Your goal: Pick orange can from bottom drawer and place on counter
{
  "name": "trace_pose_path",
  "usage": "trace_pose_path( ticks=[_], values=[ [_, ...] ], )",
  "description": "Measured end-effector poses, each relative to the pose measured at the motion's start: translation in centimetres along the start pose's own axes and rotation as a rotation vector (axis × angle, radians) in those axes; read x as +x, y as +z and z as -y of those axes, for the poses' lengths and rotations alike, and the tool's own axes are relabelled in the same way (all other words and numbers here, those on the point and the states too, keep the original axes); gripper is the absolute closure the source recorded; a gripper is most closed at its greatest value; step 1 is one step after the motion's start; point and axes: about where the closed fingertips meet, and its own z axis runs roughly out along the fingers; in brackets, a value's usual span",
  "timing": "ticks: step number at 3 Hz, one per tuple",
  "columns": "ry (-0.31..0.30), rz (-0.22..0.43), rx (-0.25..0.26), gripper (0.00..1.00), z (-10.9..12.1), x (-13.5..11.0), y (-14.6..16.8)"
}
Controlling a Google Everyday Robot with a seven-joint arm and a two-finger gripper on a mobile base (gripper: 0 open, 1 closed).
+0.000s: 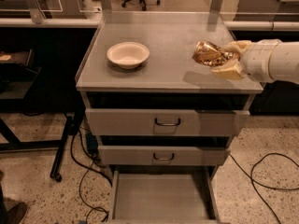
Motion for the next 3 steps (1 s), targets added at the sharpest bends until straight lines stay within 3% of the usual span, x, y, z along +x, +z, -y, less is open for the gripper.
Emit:
trace_pose_path(
  ticks=[3],
  values=[
    [0.0, 0.013, -0.202, 1.0, 4.1, -2.4, 8.0]
  ],
)
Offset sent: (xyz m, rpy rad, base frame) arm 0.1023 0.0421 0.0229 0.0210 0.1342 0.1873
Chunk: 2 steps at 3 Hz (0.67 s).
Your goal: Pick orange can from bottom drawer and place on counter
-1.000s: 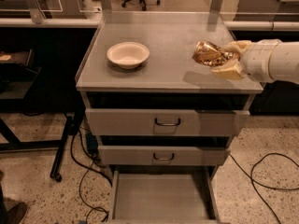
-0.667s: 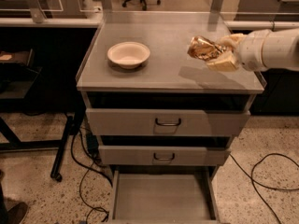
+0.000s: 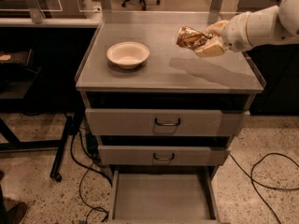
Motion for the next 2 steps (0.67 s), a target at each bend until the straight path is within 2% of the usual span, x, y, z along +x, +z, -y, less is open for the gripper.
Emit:
trace_pose_path(
  ticks=[2],
  values=[
    [0.0, -0.064, -0.123, 1.0, 0.0, 2.1, 3.7]
  ],
)
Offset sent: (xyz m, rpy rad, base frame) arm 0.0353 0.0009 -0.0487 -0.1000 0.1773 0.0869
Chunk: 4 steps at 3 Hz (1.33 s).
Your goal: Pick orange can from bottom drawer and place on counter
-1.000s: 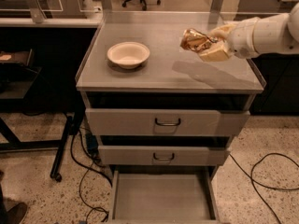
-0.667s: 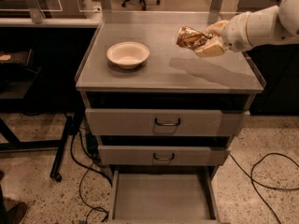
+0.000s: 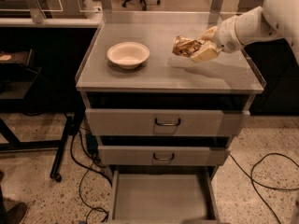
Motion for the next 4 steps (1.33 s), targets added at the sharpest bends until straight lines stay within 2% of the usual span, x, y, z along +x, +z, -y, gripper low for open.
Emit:
trace_pose_path(
  ticks=[1, 3, 4],
  values=[
    [0.01, -0.035, -0.057, 1.0, -0.1, 1.5, 1.2],
    [0.025, -0.061, -0.116, 1.0, -0.9, 3.4, 2.7],
    [0.04, -0.057, -0.121, 1.0, -1.3, 4.1, 3.3]
  ],
)
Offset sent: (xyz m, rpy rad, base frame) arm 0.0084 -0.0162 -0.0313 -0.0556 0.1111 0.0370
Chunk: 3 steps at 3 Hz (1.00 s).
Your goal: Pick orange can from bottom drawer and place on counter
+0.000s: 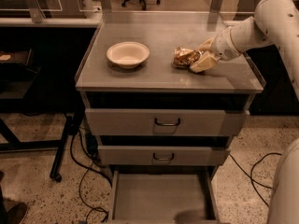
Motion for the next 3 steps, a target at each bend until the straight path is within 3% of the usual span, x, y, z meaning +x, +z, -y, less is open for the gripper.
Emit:
trace_pose_path(
  ticks=[1, 2, 3],
  values=[
    [0.005, 0.012, 0.001, 1.0, -0.11, 0.03, -0.03],
    [0.005, 0.012, 0.001, 0.86, -0.09, -0.03, -0.08],
    [0.005, 0.012, 0.001, 0.64, -0.09, -0.03, -0.08]
  ],
)
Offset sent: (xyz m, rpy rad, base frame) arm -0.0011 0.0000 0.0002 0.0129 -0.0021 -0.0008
